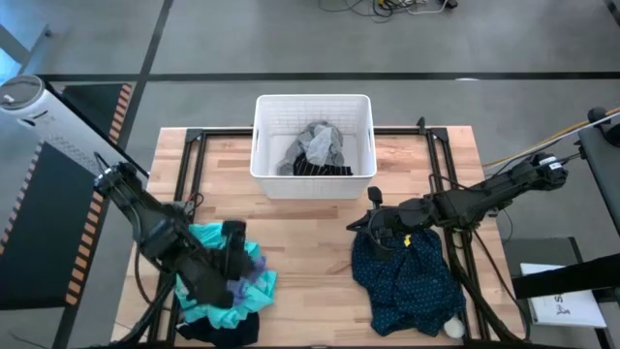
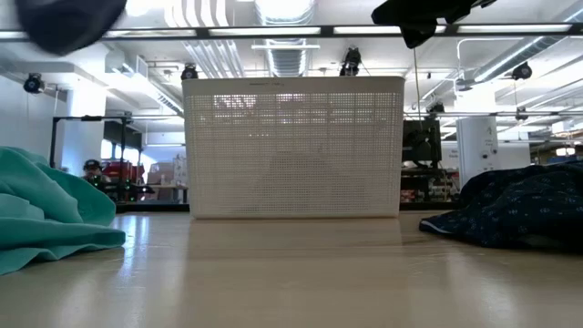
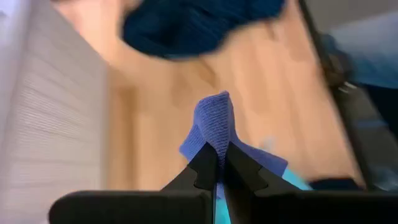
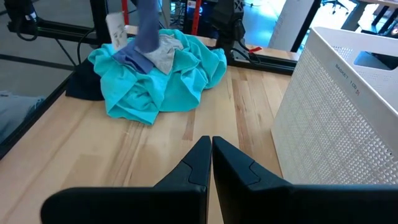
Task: Sort clothes
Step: Put the purple sock into the white laundry bin
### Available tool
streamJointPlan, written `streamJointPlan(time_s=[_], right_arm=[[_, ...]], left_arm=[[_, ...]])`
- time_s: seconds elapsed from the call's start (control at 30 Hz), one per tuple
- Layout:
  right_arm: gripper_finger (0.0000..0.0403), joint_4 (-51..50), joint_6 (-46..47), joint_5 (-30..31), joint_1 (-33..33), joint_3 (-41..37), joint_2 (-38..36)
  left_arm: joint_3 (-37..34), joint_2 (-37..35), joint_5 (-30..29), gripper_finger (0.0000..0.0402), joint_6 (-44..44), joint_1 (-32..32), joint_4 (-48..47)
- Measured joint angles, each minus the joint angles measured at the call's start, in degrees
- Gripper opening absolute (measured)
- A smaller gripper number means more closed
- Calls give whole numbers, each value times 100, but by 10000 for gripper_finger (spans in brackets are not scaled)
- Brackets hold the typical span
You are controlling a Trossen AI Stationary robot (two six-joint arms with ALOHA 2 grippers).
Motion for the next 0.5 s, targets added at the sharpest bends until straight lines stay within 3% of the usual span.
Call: streamJointPlan(time_s=[0.17, 0.5], right_arm=[[0, -1, 9, 1, 0, 0, 0], [0, 1, 127, 1, 0, 0, 0]], left_arm=[[77, -365, -230, 0, 1085, 626, 197], [77, -1024, -201, 0, 4148, 2294, 1942]])
